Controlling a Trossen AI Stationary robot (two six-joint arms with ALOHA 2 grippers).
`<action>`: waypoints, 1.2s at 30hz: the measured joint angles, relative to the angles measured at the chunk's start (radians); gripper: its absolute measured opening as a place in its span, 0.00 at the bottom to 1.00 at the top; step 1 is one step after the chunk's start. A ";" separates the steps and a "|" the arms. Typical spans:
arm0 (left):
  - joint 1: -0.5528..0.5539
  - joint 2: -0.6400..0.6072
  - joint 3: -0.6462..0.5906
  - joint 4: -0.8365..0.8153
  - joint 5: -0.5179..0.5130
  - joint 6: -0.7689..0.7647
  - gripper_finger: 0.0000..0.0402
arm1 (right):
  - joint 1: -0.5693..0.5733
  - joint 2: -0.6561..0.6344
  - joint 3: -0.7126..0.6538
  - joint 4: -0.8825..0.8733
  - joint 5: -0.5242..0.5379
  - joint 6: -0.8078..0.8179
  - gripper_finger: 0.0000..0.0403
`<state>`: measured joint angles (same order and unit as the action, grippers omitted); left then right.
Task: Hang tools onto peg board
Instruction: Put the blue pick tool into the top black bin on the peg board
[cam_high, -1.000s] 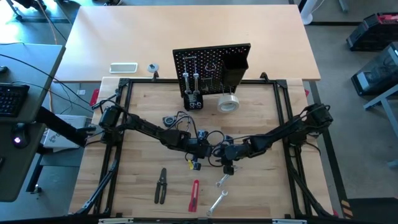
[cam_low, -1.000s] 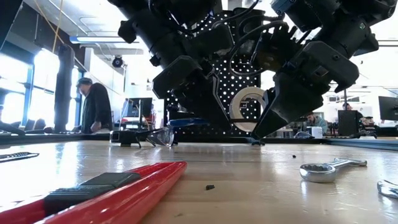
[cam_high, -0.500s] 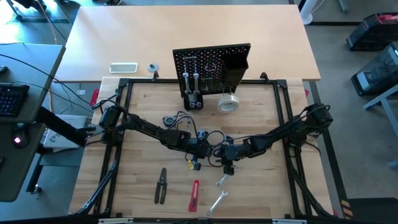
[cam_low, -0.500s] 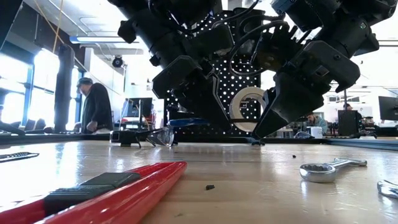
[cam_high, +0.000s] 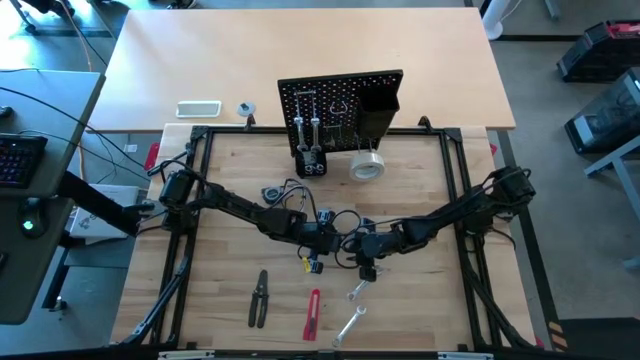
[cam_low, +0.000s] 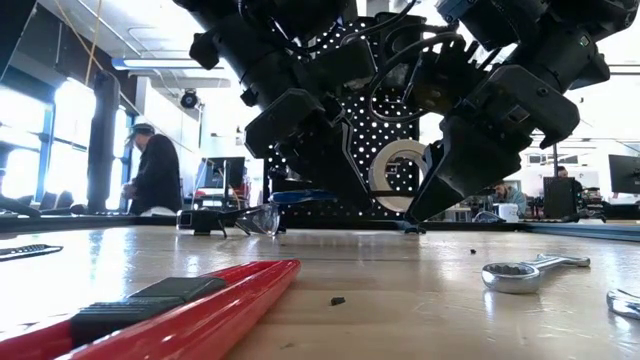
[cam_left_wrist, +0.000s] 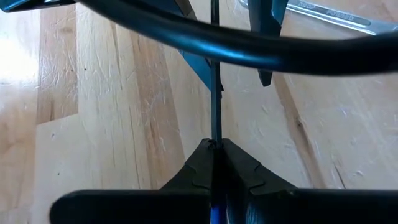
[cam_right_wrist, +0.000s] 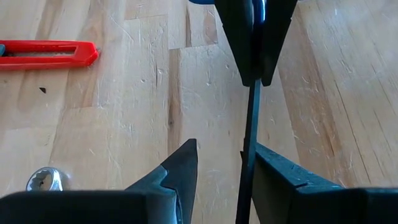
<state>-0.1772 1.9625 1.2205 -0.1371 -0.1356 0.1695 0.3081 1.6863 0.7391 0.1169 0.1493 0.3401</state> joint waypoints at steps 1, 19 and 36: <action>0.000 0.000 0.000 0.000 0.001 -0.002 0.00 | 0.000 0.000 0.000 0.004 0.000 0.000 0.30; -0.001 0.000 0.001 0.008 0.022 -0.010 0.01 | 0.000 0.000 0.000 0.097 0.016 0.131 0.30; 0.001 0.000 0.006 0.001 0.034 -0.009 0.01 | -0.007 0.001 0.000 0.018 -0.045 0.182 0.30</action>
<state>-0.1764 1.9625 1.2268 -0.1366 -0.1019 0.1600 0.3012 1.6871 0.7391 0.1346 0.1047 0.5218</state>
